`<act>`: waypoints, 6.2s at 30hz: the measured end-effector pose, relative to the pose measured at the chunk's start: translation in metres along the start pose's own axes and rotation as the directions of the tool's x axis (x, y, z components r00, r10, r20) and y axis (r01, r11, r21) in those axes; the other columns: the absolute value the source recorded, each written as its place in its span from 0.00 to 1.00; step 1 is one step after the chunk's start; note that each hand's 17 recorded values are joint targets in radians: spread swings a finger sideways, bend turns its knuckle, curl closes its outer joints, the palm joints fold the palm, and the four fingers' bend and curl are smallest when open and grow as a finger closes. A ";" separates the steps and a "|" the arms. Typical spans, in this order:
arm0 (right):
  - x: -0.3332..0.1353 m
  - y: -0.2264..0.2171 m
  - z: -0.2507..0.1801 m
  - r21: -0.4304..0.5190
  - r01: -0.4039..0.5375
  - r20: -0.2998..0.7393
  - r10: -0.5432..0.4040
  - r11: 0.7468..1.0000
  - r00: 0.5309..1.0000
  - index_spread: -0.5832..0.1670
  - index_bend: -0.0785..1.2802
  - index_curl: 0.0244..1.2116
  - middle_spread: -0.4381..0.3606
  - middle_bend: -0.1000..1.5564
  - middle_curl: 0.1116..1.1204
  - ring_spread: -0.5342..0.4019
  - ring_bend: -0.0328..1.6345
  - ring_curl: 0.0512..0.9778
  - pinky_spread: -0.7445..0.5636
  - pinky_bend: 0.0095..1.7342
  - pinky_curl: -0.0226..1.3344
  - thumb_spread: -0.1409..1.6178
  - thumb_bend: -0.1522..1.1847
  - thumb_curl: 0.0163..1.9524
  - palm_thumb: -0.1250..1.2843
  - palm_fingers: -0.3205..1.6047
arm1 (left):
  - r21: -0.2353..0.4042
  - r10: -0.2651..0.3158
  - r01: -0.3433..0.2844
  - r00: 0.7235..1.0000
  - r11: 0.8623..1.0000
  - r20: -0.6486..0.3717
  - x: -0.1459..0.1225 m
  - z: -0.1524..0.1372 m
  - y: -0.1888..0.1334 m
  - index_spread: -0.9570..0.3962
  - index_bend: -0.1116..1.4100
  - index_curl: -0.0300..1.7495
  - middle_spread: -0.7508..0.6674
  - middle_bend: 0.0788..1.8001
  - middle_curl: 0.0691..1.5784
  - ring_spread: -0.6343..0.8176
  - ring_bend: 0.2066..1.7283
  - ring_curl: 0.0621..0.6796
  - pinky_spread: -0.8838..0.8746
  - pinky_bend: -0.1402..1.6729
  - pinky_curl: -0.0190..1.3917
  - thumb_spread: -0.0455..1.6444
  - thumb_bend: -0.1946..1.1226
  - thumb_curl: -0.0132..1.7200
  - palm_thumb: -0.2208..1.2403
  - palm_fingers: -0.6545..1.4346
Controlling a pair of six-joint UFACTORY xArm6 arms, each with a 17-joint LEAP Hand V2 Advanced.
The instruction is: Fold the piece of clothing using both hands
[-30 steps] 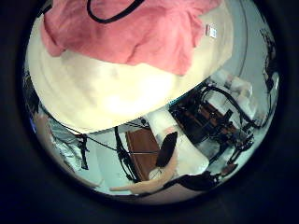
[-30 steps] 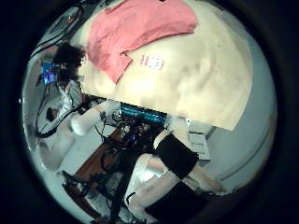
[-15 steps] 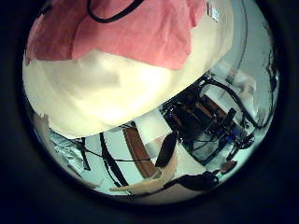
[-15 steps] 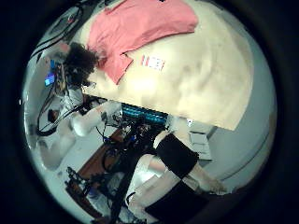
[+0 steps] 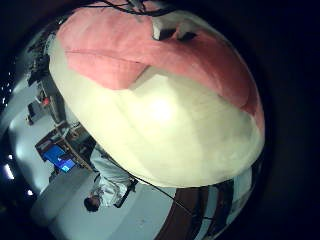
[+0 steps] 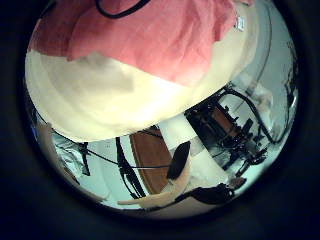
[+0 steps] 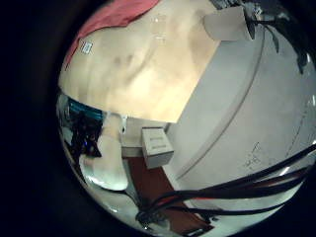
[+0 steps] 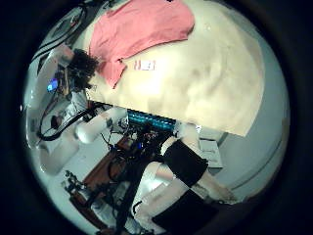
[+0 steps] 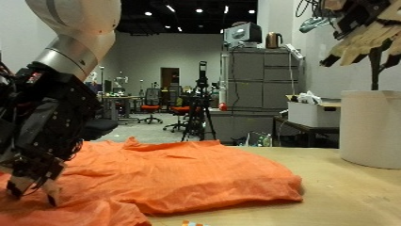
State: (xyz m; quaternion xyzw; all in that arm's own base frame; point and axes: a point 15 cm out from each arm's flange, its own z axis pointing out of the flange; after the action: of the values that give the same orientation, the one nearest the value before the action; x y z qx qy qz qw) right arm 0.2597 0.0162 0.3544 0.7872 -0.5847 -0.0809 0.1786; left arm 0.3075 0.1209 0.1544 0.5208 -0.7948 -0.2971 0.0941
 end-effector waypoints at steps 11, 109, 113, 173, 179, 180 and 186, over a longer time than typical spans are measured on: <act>0.000 -0.001 0.001 -0.001 0.000 0.000 0.000 1.000 1.000 0.34 0.19 0.24 0.69 0.17 0.18 0.82 0.14 0.22 0.82 0.17 0.25 0.79 0.10 0.11 0.44 0.21 | 0.091 0.008 -0.002 0.998 0.996 -0.063 0.041 -0.027 0.027 0.78 0.18 0.17 0.72 0.06 0.12 0.78 0.11 0.27 0.79 0.19 0.24 0.56 0.13 0.19 0.20 0.30; -0.093 -0.199 0.144 0.103 0.232 -0.123 -0.219 0.967 0.968 0.29 0.19 0.24 0.34 0.26 0.28 0.27 0.39 0.27 0.39 0.19 0.22 0.60 0.10 0.18 0.62 0.55 | 0.170 -0.074 0.074 0.997 0.983 -0.007 0.087 -0.016 0.024 0.18 0.21 0.78 0.14 0.48 0.60 0.12 0.70 0.75 0.10 0.62 0.41 0.58 0.13 0.35 0.69 0.83; -0.087 -0.200 0.142 0.097 0.238 -0.176 -0.219 0.966 0.960 0.22 0.19 0.25 0.27 0.28 0.30 0.15 0.43 0.30 0.23 0.27 0.24 0.58 0.10 0.18 0.66 0.67 | 0.180 -0.078 0.078 0.997 0.981 -0.007 0.085 -0.018 0.025 0.18 0.20 0.79 0.14 0.48 0.60 0.12 0.70 0.75 0.10 0.62 0.41 0.58 0.13 0.35 0.69 0.83; -0.040 -0.105 -0.037 0.230 0.036 -0.063 -0.022 0.973 0.998 0.45 0.86 0.64 0.38 0.84 0.61 0.35 0.84 0.64 0.36 0.72 0.55 0.74 0.11 0.31 0.85 0.77 | 0.233 -0.003 -0.008 0.999 0.973 0.045 0.023 -0.172 0.073 0.25 0.19 0.85 0.12 0.48 0.60 0.11 0.70 0.74 0.10 0.62 0.42 0.58 0.13 0.35 0.67 0.84; -0.030 -0.157 -0.048 0.209 0.009 -0.054 0.002 0.978 0.999 0.45 0.86 0.64 0.39 0.84 0.61 0.35 0.84 0.64 0.36 0.72 0.55 0.74 0.11 0.32 0.85 0.77 | 0.215 -0.027 0.015 0.998 0.976 0.050 0.004 -0.184 0.038 0.25 0.19 0.85 0.12 0.49 0.60 0.12 0.71 0.75 0.10 0.62 0.42 0.58 0.13 0.35 0.68 0.83; -0.029 -0.165 -0.047 0.205 0.006 -0.053 0.005 0.979 0.999 0.45 0.86 0.64 0.39 0.84 0.61 0.35 0.84 0.64 0.36 0.72 0.55 0.74 0.11 0.32 0.85 0.77 | 0.207 -0.030 0.018 0.998 0.978 0.055 0.000 -0.184 0.031 0.25 0.19 0.85 0.12 0.49 0.60 0.11 0.71 0.75 0.10 0.62 0.42 0.58 0.13 0.35 0.69 0.83; -0.025 -0.215 -0.042 0.182 -0.006 -0.049 0.015 0.983 0.999 0.45 0.87 0.64 0.39 0.84 0.60 0.35 0.84 0.63 0.36 0.72 0.55 0.74 0.11 0.33 0.84 0.77 | 0.191 -0.045 0.031 0.997 0.981 0.069 -0.019 -0.189 -0.015 0.26 0.19 0.86 0.12 0.48 0.61 0.12 0.72 0.76 0.10 0.61 0.43 0.58 0.13 0.35 0.69 0.81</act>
State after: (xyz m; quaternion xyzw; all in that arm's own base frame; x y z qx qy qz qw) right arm 0.4576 0.1019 0.3108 0.7989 -0.5891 -0.0064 0.1211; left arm 0.4146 0.0629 0.3017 0.5312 -0.8124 -0.2403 0.0092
